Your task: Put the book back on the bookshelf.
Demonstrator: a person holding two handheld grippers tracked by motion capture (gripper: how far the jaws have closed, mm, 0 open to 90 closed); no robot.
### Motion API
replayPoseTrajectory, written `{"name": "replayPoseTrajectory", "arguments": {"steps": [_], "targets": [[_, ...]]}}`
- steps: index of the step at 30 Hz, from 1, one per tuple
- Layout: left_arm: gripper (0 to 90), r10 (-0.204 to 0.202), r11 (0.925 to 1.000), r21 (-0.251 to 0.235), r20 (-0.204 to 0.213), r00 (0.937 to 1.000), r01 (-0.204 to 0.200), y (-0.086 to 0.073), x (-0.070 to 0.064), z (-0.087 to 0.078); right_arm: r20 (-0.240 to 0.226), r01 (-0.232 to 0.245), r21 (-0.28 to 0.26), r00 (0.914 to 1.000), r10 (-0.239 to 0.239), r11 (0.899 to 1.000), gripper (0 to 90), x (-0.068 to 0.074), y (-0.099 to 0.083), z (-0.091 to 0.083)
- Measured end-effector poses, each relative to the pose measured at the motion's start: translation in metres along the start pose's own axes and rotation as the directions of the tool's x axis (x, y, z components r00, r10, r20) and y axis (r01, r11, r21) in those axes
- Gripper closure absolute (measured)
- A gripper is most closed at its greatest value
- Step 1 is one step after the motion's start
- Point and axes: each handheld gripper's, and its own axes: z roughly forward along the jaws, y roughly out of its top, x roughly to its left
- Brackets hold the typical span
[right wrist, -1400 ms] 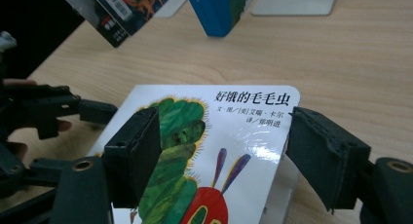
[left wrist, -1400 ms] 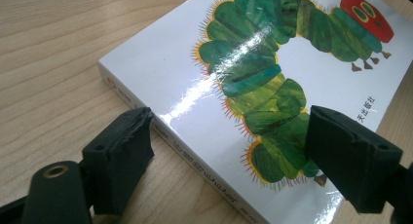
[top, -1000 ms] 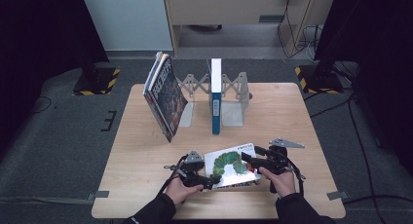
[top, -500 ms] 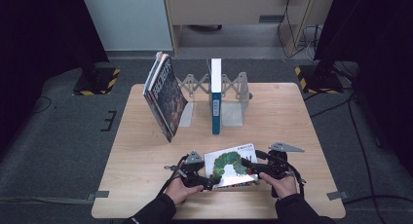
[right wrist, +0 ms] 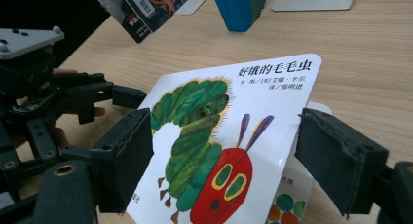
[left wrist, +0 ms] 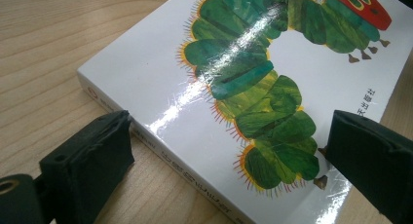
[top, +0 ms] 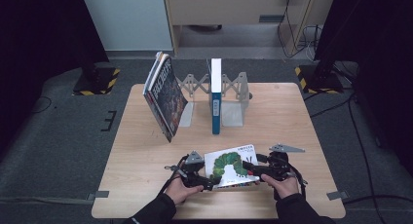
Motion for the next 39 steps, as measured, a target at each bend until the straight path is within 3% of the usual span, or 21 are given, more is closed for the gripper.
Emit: {"name": "replayPoseTrajectory", "arguments": {"steps": [5,7,15,18,20,24,30,39], "targets": [[0.4,-0.009,1.0000,-0.003,0.014,0.9999,0.009,0.000,0.001,0.000,-0.045,-0.012,-0.083,0.9990,0.008,0.996,21.8,-0.002,0.006,0.001],[0.4,-0.008,1.0000,-0.003,0.011,0.9999,0.008,0.000,0.001,0.000,-0.048,-0.026,-0.089,0.9986,0.022,0.996,22.2,-0.005,0.008,0.004],[0.5,0.009,0.9999,0.008,-0.001,1.0000,-0.009,0.000,-0.001,0.000,0.006,-0.009,-0.025,0.9999,0.009,1.000,22.3,-0.007,0.005,0.010],[0.4,0.009,0.9999,0.008,0.000,1.0000,-0.009,0.000,-0.001,0.000,-0.003,-0.022,0.003,0.9998,0.022,1.000,26.8,-0.007,0.002,0.007],[0.3,0.002,1.0000,0.003,0.006,1.0000,-0.002,0.000,0.000,0.000,-0.040,-0.033,0.019,0.9986,0.034,0.999,27.8,-0.005,0.000,0.006],[0.3,0.000,1.0000,0.002,0.009,1.0000,0.000,-0.001,-0.001,-0.001,-0.022,0.016,0.050,0.9996,-0.015,0.999,29.0,0.000,0.000,0.009],[0.2,0.003,1.0000,0.005,0.009,1.0000,-0.003,-0.001,0.000,-0.001,-0.024,0.021,0.095,0.9995,-0.019,0.995,32.4,-0.004,0.002,0.018],[1.9,0.004,1.0000,0.004,0.006,1.0000,-0.004,-0.001,0.000,-0.002,-0.019,0.005,0.126,0.9998,-0.003,0.992,46.1,-0.009,0.005,0.025]]}}
